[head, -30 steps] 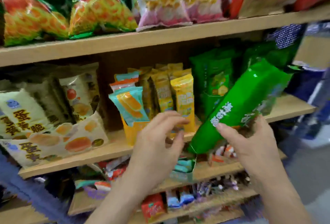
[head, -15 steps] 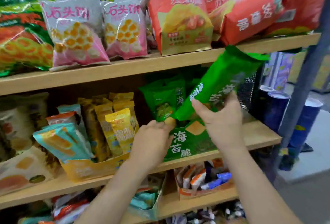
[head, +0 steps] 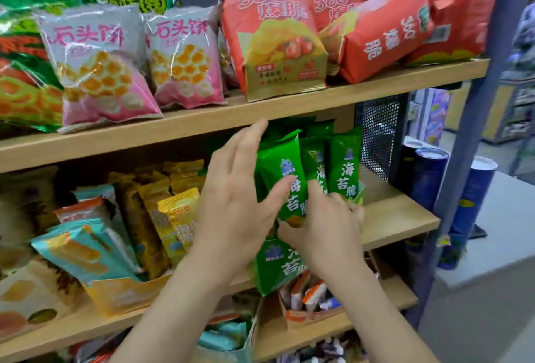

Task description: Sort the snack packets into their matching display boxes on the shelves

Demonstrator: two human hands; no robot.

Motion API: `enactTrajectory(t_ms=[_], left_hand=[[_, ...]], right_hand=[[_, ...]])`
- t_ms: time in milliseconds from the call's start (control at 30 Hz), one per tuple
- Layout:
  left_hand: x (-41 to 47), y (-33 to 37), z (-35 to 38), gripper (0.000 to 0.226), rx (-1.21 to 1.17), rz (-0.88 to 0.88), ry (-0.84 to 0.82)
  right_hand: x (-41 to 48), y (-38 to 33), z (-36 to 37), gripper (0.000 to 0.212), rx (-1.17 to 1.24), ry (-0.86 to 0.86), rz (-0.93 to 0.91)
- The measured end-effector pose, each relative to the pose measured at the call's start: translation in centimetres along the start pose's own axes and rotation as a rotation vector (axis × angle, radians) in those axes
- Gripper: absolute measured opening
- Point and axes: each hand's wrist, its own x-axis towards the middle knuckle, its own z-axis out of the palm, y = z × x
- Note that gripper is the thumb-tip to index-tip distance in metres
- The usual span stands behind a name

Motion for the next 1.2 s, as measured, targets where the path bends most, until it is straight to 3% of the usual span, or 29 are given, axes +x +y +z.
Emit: enactTrajectory(t_ms=[167,200,267,300,367,467,567,700,833,967,1100,1200], left_hand=[[1.5,-0.6,1.5,0.058,0.286,0.073,-0.065],[1.6,-0.7,1.6,0.057,0.297,0.090,-0.050],[1.5,-1.1,1.6,0.057,0.286,0.125,-0.016],[1.5,-1.2,1.7,0.059,0.277,0.138,-0.005],[1.5,-1.3,1.9,0.064,0.288,0.151,-0.015],[1.2,-0.8,2.7,0.065,0.329,0.169,-0.059],[0.7,0.5,3.8,0.065,0.457,0.180,-0.119],[0.0,1.1,4.9,0.069,0.622,0.093,-0.145],[-1.0,0.7,5.0,0.079,0.763,-0.097,-0.176],[-1.3,0.1,5.1,0.089,0.815,-0.307,-0.221],[-0.4,-0.1,6.5,0.088,0.697,-0.213,-0.248],[-0.4,0.3,6.7,0.087,0.629,-0.232,-0.259]], right_hand=[[0.5,1.8,-1.1,0.059,0.050,-0.154,0.003],[0.7,2.6,-1.5,0.055,0.161,-0.132,-0.002],[1.5,4.5,-1.9,0.045,0.340,0.095,-0.032],[2.2,5.5,-2.3,0.046,0.380,0.195,-0.025],[4.2,6.9,-3.1,0.063,0.430,0.230,0.028],[6.7,7.6,-2.9,0.075,0.179,0.194,-0.009],[8.1,6.4,-2.5,0.062,-0.138,0.233,-0.325],[10.0,5.1,-3.5,0.068,-0.306,-0.121,-0.425],[10.2,5.5,-4.6,0.060,-0.147,-0.198,-0.488],[9.0,8.6,-4.3,0.055,0.072,-0.115,-0.632],[9.1,9.9,-4.2,0.056,0.129,-0.133,-0.752],[9.0,10.2,-3.4,0.071,0.189,0.006,-0.682]])
